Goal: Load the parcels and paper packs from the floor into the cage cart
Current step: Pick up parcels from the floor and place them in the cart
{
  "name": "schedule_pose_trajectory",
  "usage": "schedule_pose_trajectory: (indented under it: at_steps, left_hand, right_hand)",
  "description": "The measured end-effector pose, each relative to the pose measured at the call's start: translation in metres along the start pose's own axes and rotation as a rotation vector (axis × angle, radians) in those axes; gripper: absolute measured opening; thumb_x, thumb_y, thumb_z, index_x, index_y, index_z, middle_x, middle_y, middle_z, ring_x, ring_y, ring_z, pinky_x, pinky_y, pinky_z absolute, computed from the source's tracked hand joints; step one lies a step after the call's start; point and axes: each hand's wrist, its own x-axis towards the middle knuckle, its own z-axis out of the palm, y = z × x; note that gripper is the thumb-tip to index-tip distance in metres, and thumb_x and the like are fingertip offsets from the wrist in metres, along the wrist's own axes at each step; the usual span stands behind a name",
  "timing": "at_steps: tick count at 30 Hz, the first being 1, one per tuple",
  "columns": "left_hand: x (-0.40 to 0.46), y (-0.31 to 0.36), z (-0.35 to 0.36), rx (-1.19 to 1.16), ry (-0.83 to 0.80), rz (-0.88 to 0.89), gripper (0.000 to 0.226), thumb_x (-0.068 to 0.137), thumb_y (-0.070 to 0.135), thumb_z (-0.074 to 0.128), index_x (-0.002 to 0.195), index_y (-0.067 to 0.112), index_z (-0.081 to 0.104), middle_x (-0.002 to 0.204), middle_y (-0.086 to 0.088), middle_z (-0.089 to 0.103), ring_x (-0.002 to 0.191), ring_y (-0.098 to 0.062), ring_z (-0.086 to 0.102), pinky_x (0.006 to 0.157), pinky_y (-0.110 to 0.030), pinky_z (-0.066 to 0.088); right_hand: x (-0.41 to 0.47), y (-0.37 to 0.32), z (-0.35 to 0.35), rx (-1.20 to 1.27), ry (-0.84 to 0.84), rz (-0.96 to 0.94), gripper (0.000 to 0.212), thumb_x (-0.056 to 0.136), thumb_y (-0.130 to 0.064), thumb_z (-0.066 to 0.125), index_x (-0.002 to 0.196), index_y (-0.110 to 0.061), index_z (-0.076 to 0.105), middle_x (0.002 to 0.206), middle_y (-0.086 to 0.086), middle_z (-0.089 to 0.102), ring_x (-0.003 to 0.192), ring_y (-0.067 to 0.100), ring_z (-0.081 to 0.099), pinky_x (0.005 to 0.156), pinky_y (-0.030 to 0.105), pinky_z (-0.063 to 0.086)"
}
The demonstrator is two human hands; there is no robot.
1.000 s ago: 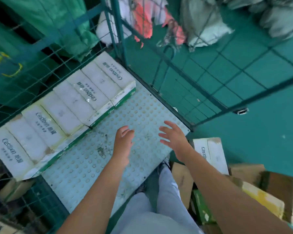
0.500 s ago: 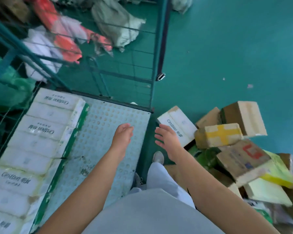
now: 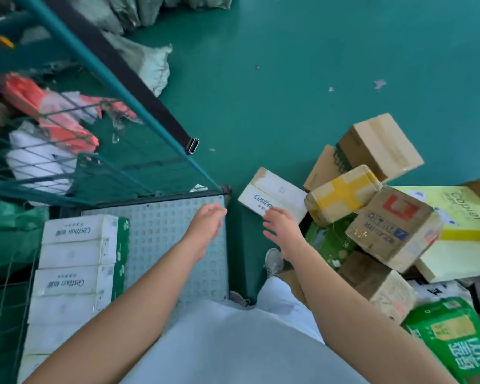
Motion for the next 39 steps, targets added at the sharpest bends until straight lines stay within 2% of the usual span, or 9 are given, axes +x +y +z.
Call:
schedule_pose_trajectory:
  at_steps: [3,7,17,21,25,31,36,39]
  left_hand:
    - [0.014,0.021,0.020,0.061,-0.028,0.014,0.025,0.102,0.030,0.060,0.127,0.026,0.059,0.126,0.007,0.063,0.116,-0.016,0.062,0.107,-0.038,0.048]
    - [0.035,0.037,0.048,0.143,-0.067,0.001,0.029,0.104,0.029,0.058,0.131,0.022,0.057,0.128,0.005,0.061,0.116,-0.018,0.061,0.101,-0.034,0.046]
    - [0.100,0.025,0.097,0.327,-0.133,-0.107,0.029,0.102,0.031,0.059,0.130,0.025,0.057,0.127,0.004,0.062,0.114,-0.017,0.062,0.094,-0.032,0.046]
    - [0.134,0.027,0.115,0.372,-0.164,-0.111,0.030,0.103,0.031,0.059,0.132,0.024,0.055,0.126,0.004,0.061,0.115,-0.018,0.062,0.093,-0.032,0.046]
    - [0.187,0.022,0.138,0.424,-0.206,-0.142,0.021,0.103,0.033,0.058,0.122,0.027,0.056,0.128,0.002,0.061,0.116,-0.018,0.062,0.089,-0.031,0.048]
    - [0.296,-0.003,0.175,0.486,-0.260,-0.185,0.018,0.103,0.032,0.055,0.120,0.025,0.054,0.126,0.003,0.057,0.120,-0.020,0.059,0.105,-0.037,0.047]
    - [0.389,-0.039,0.195,0.539,-0.270,-0.219,0.021,0.104,0.032,0.054,0.123,0.024,0.053,0.130,0.002,0.056,0.120,-0.018,0.058,0.106,-0.037,0.046]
    - [0.445,-0.072,0.202,0.574,-0.271,-0.259,0.022,0.104,0.032,0.055,0.123,0.024,0.052,0.126,0.002,0.055,0.120,-0.018,0.057,0.107,-0.037,0.046]
  right_hand:
    - [0.013,-0.017,-0.017,0.036,0.019,-0.001,0.034,0.101,-0.022,0.062,0.134,-0.018,0.056,0.124,0.007,0.065,0.113,0.020,0.064,0.088,0.031,0.056]
    - [0.030,-0.029,-0.044,0.080,0.059,0.016,0.032,0.101,-0.021,0.062,0.133,-0.016,0.058,0.124,0.007,0.065,0.111,0.020,0.064,0.087,0.032,0.055]
    - [0.091,-0.009,-0.093,0.180,0.139,0.096,0.026,0.102,-0.021,0.060,0.128,-0.016,0.058,0.113,0.006,0.064,0.102,0.019,0.064,0.093,0.035,0.056]
    - [0.115,-0.005,-0.098,0.196,0.169,0.122,0.024,0.102,-0.022,0.060,0.126,-0.017,0.058,0.116,0.006,0.065,0.104,0.019,0.064,0.095,0.036,0.056]
    - [0.153,0.001,-0.106,0.209,0.216,0.153,0.015,0.102,-0.022,0.060,0.117,-0.020,0.060,0.117,0.005,0.065,0.105,0.020,0.063,0.096,0.036,0.056]
    - [0.237,0.036,-0.120,0.184,0.269,0.222,0.012,0.102,-0.025,0.060,0.114,-0.022,0.061,0.121,0.004,0.066,0.112,0.020,0.064,0.090,0.033,0.056]
    - [0.310,0.075,-0.130,0.123,0.297,0.305,0.016,0.102,-0.025,0.058,0.117,-0.020,0.062,0.127,0.008,0.066,0.115,0.024,0.064,0.093,0.035,0.057]
    - [0.361,0.105,-0.133,0.096,0.303,0.373,0.020,0.103,-0.025,0.057,0.121,-0.019,0.060,0.132,0.009,0.064,0.115,0.023,0.064,0.089,0.033,0.056]
